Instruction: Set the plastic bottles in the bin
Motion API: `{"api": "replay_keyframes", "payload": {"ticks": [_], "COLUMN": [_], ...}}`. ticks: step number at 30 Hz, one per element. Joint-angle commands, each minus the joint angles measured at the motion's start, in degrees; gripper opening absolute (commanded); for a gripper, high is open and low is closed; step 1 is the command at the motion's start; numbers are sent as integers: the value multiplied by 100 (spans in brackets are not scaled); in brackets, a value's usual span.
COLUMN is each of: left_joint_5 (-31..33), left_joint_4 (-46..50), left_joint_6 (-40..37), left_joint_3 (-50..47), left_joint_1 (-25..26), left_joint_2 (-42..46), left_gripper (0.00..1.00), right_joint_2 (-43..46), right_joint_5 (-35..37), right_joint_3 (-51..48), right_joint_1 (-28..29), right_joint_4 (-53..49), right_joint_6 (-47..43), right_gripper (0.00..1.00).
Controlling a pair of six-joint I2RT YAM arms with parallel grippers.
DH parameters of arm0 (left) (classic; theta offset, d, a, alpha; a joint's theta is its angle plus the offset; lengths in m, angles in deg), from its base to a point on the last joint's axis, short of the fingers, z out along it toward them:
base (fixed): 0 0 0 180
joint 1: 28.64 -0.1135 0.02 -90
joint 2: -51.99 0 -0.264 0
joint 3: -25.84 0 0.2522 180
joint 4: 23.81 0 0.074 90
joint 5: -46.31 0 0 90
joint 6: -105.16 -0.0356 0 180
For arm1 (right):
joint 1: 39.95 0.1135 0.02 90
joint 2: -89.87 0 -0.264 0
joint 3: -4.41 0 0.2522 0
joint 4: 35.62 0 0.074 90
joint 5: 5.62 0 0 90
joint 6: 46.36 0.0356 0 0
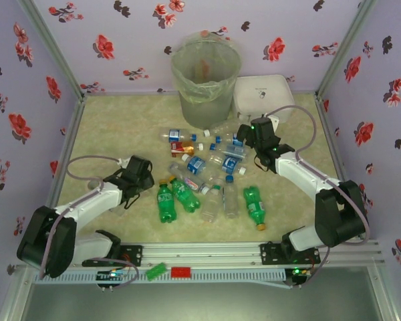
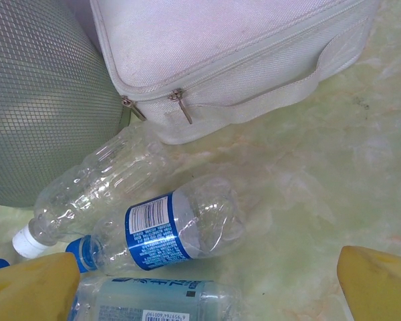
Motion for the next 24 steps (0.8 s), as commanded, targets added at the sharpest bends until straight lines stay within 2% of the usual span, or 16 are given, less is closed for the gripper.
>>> {"api": "replay_keyframes", "payload": {"ticks": [1, 6, 10, 16, 24], "left_joint_5": [257, 263, 182, -591, -1636], "left_joint_4": [-166, -765, -1398, -2093, -1957], "left_joint_6": [-267, -738, -1191, -1772, -2252], "left_joint_3": [85, 467, 1117, 2579, 4839], "left_joint_1": [-154, -431, -469, -462, -442], "left_joint_2": [268, 607, 447, -356, -1770], "left_gripper": [43, 39, 36, 34, 35], "right_joint_2": [177, 197, 164, 223, 533], "right_joint_5": [79, -106, -527, -1345, -1616], "right_joint_3": [-78, -136, -142, -217, -496], "right_joint_1": [-2, -2, -2, 6, 9], "right_joint_4": [115, 333, 538, 728, 665], "right_joint_6": [116, 134, 105, -56, -215], "right_gripper": [100, 100, 100, 100, 100]}}
